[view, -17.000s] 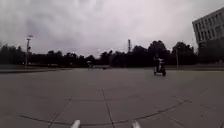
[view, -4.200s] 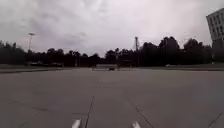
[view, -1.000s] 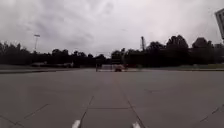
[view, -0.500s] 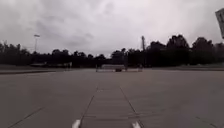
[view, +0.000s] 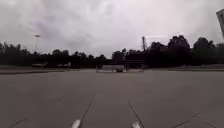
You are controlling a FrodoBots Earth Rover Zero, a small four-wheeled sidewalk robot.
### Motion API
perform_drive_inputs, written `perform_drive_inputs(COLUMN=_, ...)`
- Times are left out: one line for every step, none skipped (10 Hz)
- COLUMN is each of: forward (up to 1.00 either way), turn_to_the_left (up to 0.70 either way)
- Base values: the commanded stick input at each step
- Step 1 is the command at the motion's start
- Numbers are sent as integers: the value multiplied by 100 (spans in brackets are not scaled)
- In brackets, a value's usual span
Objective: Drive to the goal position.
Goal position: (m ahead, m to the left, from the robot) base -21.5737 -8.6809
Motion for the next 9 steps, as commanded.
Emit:
perform_drive_inputs(forward=70, turn_to_the_left=0)
perform_drive_inputs(forward=70, turn_to_the_left=0)
perform_drive_inputs(forward=70, turn_to_the_left=0)
perform_drive_inputs(forward=70, turn_to_the_left=-2)
perform_drive_inputs(forward=70, turn_to_the_left=-3)
perform_drive_inputs(forward=70, turn_to_the_left=-3)
perform_drive_inputs(forward=70, turn_to_the_left=-3)
perform_drive_inputs(forward=70, turn_to_the_left=-2)
perform_drive_inputs(forward=70, turn_to_the_left=-1)
